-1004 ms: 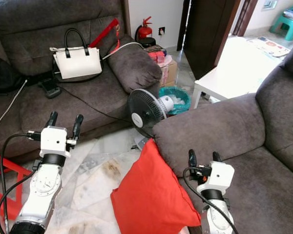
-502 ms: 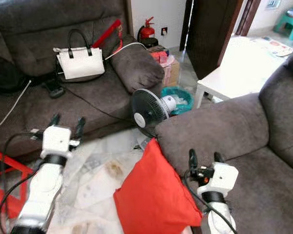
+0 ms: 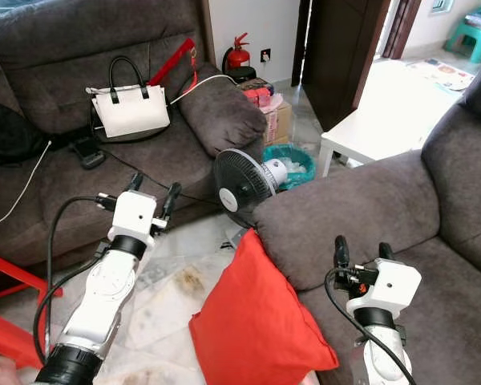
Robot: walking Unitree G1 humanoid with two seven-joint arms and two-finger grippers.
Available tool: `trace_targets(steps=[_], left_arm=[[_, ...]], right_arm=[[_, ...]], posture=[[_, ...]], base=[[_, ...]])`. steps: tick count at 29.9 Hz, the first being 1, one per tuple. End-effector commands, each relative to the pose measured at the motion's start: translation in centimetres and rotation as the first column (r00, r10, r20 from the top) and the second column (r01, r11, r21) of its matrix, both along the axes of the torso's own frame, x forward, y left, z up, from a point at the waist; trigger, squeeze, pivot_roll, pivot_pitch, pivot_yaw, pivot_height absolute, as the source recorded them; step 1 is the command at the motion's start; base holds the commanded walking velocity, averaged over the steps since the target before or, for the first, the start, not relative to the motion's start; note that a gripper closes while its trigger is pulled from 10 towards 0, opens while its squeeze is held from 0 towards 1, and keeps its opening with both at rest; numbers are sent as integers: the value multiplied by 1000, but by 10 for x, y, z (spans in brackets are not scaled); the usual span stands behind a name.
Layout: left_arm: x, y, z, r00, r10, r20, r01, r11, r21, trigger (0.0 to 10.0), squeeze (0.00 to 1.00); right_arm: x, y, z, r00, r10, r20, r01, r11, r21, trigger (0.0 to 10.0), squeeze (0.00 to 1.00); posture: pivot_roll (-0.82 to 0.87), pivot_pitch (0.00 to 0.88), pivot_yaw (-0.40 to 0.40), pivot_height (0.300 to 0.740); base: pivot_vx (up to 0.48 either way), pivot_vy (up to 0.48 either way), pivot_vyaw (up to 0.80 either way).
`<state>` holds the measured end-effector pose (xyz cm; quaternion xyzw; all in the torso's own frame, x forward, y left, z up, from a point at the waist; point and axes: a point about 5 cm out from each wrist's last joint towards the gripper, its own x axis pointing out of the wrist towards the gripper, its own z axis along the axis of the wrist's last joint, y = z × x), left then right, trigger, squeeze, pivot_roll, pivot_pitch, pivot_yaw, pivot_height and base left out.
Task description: Move the pillow to the sofa from floor
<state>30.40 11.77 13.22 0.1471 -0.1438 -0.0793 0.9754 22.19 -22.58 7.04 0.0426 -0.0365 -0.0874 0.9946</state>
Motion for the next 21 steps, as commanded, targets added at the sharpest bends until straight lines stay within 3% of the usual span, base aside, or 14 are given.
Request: trace_targets(steps=[1,6,18,21], left_arm=[[4,-2,-1,1000,-11,-22,12,999,41,10000,0],[7,4,3,1000,-7,-16,8,999,49,10000,0],[4,34,10,991,129,30,-131,988,85,10000,0],[-2,51,10,980,197,33,-200,976,83,10000,0]], right_arm=[[-3,1,1,1000,-5,6,5,1000,16,10000,0],[2,4,0,1000,-15,14,14,999,38,10000,0],[35,19,6,993,116,22,-117,992,50,10000,0],[46,31,7,986,163,28,-165,984,69,10000,0]], posture=[[-35,0,129,740],[-1,0,124,740],[114,0,43,740],[158,0,14,740]], base=[[0,0,0],[0,0,0],[0,0,0],[0,0,0]])
